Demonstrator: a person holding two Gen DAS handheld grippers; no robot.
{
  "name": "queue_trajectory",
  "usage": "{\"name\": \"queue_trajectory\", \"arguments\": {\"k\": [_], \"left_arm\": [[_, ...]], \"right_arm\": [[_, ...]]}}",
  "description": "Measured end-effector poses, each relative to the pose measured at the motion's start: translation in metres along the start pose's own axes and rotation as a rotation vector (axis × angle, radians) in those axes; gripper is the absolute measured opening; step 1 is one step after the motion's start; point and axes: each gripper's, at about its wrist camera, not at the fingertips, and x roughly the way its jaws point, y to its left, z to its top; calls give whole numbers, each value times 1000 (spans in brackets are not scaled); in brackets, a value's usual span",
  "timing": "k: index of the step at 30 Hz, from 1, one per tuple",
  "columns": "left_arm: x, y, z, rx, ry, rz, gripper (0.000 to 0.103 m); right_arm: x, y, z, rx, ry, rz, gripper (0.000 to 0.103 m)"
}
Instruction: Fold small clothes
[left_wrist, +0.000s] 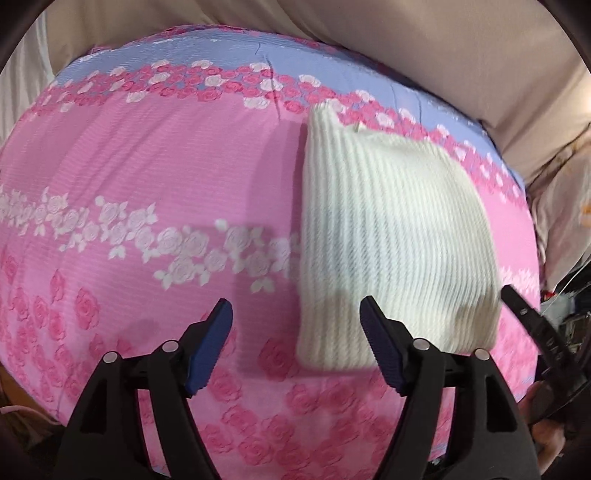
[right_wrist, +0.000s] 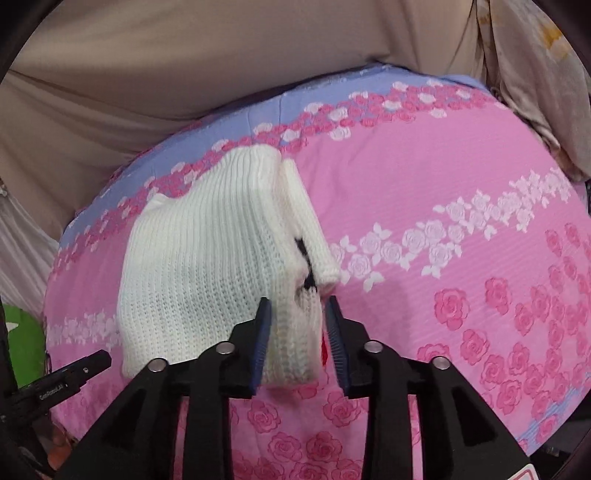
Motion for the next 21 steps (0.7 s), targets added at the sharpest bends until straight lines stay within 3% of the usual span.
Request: {"name": "queue_trajectory", "arguments": {"k": [1, 5, 6, 7, 8, 12, 14, 16, 18, 20, 21], "left_arm": [[4, -3, 7, -7, 2, 3, 70], [10, -12, 19, 5, -18, 24, 70], [10, -16, 21, 9, -22, 25, 70], [10, -17, 23, 8, -25, 25, 70], [10, -17, 26, 7, -31, 21, 70], [19, -22, 28, 12, -29, 25, 70], [29, -24, 27, 18, -11, 30, 70], [33, -24, 26, 19, -16, 35, 71], [35, -21, 27, -1, -28, -3, 76], [38, -16, 29, -43, -27, -47, 77], [40, -14, 29, -62, -23, -68, 80]], "right_arm": [[5, 1, 6, 1, 9, 7, 55], [41, 12, 21, -14, 73, 34, 55], [49, 17, 24, -29, 83, 36, 50], [56, 24, 28, -57, 81, 38, 25], [54, 27, 31, -69, 68, 38, 15], [26, 24, 50, -40, -57, 86, 14], [49, 12, 47, -36, 27, 57, 15], [83, 3, 31, -72, 135, 26, 24], [71, 2, 30, -62, 100, 42, 29], [53, 4, 32, -43, 68, 37, 49], [45, 3, 30, -26, 42, 47, 66]]}}
